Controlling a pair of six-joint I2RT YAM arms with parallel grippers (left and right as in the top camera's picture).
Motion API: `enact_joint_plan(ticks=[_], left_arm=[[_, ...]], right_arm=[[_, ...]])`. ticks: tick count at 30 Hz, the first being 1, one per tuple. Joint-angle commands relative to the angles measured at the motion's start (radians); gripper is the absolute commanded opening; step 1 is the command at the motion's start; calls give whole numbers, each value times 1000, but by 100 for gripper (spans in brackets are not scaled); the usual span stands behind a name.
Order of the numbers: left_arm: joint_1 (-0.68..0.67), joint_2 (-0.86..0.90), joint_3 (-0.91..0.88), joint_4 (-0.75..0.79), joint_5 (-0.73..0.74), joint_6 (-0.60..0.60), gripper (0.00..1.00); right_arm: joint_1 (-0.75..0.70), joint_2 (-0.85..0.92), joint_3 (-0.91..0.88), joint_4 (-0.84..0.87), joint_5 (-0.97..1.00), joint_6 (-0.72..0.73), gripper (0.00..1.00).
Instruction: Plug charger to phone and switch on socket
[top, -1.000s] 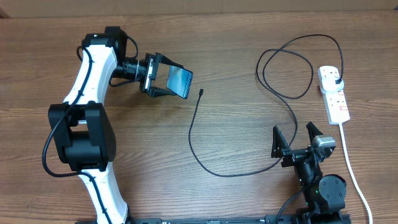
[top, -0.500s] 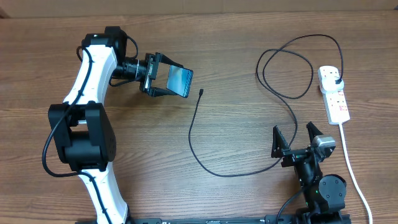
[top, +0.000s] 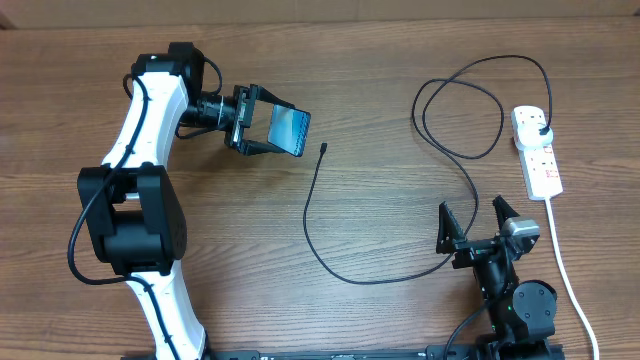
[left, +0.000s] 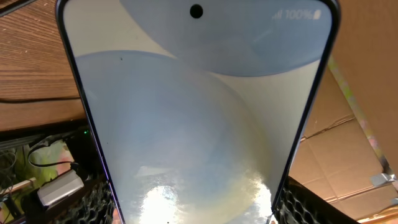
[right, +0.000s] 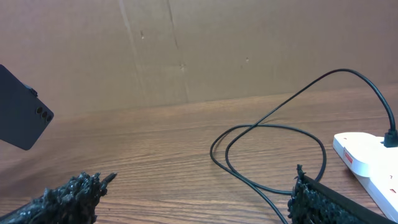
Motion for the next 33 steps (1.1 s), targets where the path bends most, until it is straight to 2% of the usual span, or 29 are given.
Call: enact_joint_plan(ticks=[1, 13, 20, 27, 33], left_arm=[[4, -6, 29, 2, 50, -9, 53], [4, -6, 29, 5, 43, -9, 54], [5, -6, 29, 5, 43, -10, 52], [4, -6, 29, 5, 43, -10, 51], [5, -6, 29, 5, 43, -9, 50]], right_arm=[[2, -9, -11, 11, 6, -2, 100], [2, -8, -11, 9, -3, -1, 100], [2, -8, 6, 3, -99, 0, 100], [2, 28, 185, -143, -125, -2, 100], [2, 207, 399, -259, -123, -1, 100]])
